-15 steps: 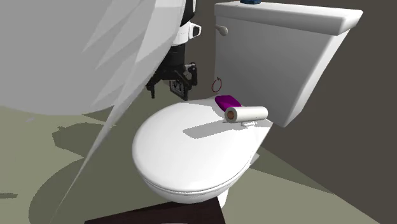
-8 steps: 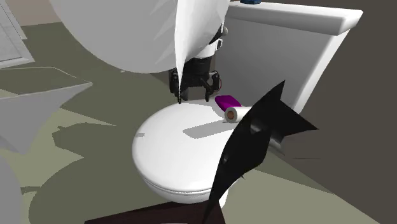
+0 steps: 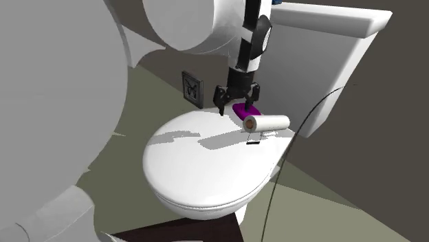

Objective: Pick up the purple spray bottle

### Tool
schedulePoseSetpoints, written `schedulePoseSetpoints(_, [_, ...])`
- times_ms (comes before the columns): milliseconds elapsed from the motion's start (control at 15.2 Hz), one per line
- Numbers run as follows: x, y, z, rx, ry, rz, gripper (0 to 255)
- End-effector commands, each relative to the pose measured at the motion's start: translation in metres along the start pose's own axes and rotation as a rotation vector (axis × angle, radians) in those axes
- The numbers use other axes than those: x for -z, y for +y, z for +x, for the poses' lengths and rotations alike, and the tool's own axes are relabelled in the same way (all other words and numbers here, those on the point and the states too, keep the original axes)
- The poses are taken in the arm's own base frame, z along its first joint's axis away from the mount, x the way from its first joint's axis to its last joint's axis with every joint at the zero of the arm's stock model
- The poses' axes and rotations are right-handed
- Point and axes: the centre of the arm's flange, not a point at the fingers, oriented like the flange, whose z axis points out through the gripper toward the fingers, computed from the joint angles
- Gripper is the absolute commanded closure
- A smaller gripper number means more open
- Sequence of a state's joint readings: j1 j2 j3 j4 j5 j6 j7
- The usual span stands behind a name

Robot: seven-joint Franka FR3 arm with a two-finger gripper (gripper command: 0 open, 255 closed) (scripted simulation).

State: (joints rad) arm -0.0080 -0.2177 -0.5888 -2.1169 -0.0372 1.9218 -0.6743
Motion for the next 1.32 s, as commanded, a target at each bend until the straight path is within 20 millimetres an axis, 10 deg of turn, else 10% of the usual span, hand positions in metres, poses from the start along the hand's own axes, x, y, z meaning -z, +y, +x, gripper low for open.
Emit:
schedulePoseSetpoints(0, [-0.012,0.022,0.005,0.023,-0.008,-0.004,0])
schedulePoseSetpoints(528, [-0.054,0.115,0.036,0.100,-0.038,-0.012,0])
schedulePoseSetpoints(1188, [-0.096,0.122,0.036,0.104,-0.039,-0.012,0])
schedulePoseSetpoints(1254, [-0.097,0.122,0.036,0.104,-0.039,-0.012,255])
